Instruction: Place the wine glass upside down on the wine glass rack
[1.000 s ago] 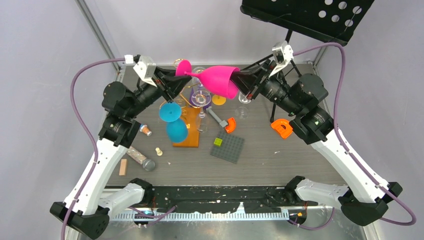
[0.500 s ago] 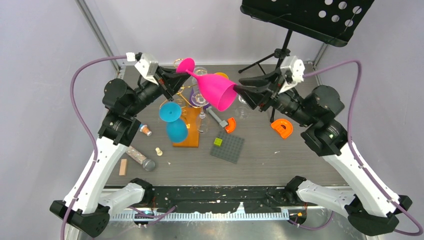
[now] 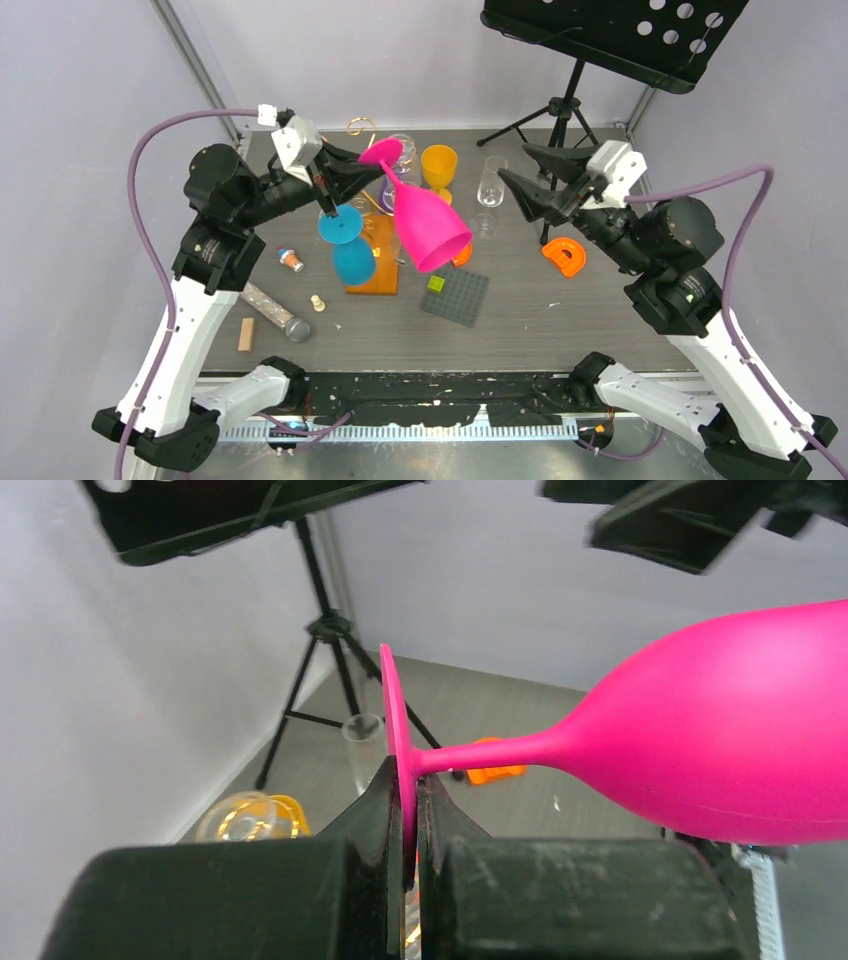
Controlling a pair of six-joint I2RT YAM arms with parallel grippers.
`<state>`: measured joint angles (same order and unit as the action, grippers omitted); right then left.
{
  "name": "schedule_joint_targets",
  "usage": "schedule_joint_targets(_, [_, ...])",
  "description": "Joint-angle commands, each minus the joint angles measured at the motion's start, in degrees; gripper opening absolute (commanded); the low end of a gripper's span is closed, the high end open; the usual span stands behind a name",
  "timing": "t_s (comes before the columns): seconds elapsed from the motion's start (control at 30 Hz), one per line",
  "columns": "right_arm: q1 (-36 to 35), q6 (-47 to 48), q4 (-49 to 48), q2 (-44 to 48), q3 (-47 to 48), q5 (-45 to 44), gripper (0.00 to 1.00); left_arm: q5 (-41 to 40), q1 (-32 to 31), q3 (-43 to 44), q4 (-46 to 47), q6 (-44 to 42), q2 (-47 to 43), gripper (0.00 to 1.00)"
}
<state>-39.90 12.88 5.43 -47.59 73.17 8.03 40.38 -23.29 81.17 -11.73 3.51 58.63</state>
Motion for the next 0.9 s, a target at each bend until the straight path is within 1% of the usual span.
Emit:
schedule_joint_targets(0.0, [-0.05,8.39,1.68,-2.72,2.23,7.11,0.56,9.67,-3.48,4.44,-10.65,-8.40,0.61,0.00])
schedule_joint_targets(0.1, [-0.09,9.56,1.07,-4.01,2.16,12.07,0.56,7.78,-8.08,6.12,-17.32,-14.95,0.99,0.00])
schedule_joint_targets(0.2, [-0.01,11.56,0.75,-5.39,1.76,21.24,0.55,6.57,-11.28,7.74,-22.73,-18.63,1.69,0.00])
schedule_joint_targets(0.23, [-0.03,11.64,0.51,-5.66,1.60,22.82,0.55,6.56,-11.99,8.20,-23.91,-19.54,1.99,0.00])
schedule_joint_targets(0.33, [-0.06,11.65,-0.18,-6.65,1.54,29.32,0.53,7.14,-13.23,8.72,-26.07,-21.20,2.31,0.00])
schedule_joint_targets(0.5, [-0.11,10.81,-0.09,-7.42,1.92,37.81,0.51,7.48,-13.54,8.27,-27.11,-22.81,2.21,0.00])
schedule_joint_targets(0.7, [-0.11,7.93,0.11,-9.58,3.35,44.68,0.51,8.06,-13.67,8.31,-26.79,-23.28,2.58,0.00])
schedule_joint_targets(0.87, [-0.21,6.67,-2.48,-11.93,3.32,44.53,0.52,10.46,-14.81,8.31,-26.31,-23.25,2.61,0.00])
